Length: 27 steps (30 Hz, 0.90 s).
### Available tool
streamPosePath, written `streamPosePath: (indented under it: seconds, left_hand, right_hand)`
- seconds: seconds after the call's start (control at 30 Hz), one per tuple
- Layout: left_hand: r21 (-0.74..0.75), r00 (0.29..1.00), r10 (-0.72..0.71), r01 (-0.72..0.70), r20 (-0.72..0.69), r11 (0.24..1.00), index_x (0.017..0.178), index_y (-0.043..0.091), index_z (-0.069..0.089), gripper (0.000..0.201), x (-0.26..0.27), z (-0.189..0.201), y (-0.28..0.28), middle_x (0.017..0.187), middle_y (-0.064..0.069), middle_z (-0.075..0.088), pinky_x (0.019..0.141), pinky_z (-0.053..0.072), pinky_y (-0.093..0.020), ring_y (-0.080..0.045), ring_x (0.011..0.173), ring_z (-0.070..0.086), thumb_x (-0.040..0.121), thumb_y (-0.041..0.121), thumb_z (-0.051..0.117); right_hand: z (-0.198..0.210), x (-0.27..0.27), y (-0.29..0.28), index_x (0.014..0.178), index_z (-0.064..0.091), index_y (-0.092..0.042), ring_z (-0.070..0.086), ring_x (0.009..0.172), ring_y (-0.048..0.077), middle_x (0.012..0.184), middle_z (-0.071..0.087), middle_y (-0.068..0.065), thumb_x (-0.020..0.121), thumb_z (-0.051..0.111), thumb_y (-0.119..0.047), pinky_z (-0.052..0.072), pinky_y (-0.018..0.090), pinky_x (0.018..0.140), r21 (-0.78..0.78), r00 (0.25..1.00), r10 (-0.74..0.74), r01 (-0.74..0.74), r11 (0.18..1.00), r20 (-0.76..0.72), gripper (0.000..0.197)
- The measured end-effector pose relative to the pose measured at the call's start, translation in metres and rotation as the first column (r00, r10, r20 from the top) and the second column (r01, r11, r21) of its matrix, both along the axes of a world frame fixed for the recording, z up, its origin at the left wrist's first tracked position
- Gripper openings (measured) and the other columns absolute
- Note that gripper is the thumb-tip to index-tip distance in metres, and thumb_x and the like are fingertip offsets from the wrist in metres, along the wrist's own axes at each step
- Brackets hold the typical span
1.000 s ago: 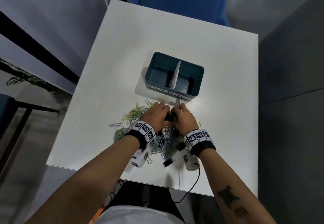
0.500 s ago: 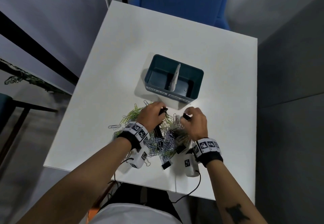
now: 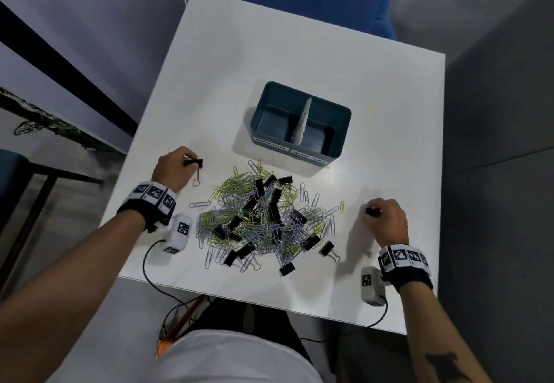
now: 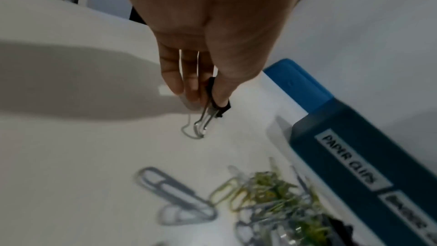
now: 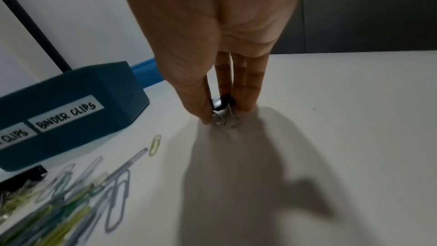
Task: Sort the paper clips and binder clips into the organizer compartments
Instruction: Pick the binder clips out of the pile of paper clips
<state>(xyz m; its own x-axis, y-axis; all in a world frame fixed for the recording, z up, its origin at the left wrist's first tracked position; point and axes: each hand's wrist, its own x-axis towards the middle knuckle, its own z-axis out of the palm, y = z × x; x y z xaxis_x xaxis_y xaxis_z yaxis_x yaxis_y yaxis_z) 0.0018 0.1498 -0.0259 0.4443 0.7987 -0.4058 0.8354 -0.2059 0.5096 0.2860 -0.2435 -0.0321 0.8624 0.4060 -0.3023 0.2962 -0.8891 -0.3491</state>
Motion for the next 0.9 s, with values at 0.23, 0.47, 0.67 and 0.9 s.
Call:
streamPosePath:
  seconds: [0.23,0.47,0.67,0.9]
  left_hand:
    - [0.312,0.946,-0.299,0.325,-0.127,0.893,0.118,0.013,0.058,0.033,-0.006,0.01,-0.024,0.117,-0.011,0.052,0.073,0.049,-0.044,-0.03,0.111,0.046,0.087,0.024,0.062]
    - [0.197,0.63,-0.767,0.772,-0.122,0.604,0.139,0.025,0.039,0.054,0.048,0.018,-0.096,0.129,-0.001,0.045,0.07,0.05,-0.027,-0.015,0.105,0.047,0.09,0.034,0.06]
    - [0.141,0.602,-0.793,0.797,-0.097,0.587,0.127,0.017,0.055,0.046,0.074,0.008,-0.103,0.115,-0.004,0.052,0.078,0.052,-0.037,-0.021,0.104,0.049,0.084,0.022,0.07]
    - [0.103,0.712,-0.702,0.697,0.011,0.709,0.09,0.015,0.051,0.027,0.08,0.007,-0.108,0.098,-0.002,0.047,0.062,0.042,-0.029,-0.015,0.076,0.049,0.078,0.015,0.075]
  right_hand:
    - [0.009,-0.029,-0.011,0.108,0.066,-0.009,0.051,0.095,0.036,0.105,0.058,0.018,0.084,0.07,-0.024,0.051,0.041,0.073,0.072,0.968,0.088,-0.108,0.992,0.235,0.028]
    - [0.014,-0.1,-0.021,0.113,0.058,-0.026,0.058,0.072,0.016,0.1,0.052,-0.001,0.078,0.074,-0.035,0.041,0.025,0.059,0.069,0.943,0.313,-0.307,0.949,-0.109,0.039]
    - [-0.007,-0.131,-0.007,0.119,0.058,-0.017,0.062,0.078,0.029,0.111,0.051,0.009,0.079,0.073,-0.014,0.052,0.033,0.061,0.077,0.938,0.329,-0.322,0.944,-0.109,0.043]
    - [-0.007,-0.134,0.023,0.103,0.063,-0.01,0.059,0.077,0.027,0.102,0.057,0.009,0.079,0.074,-0.014,0.045,0.03,0.063,0.164,0.978,0.191,-0.176,0.971,-0.082,0.027]
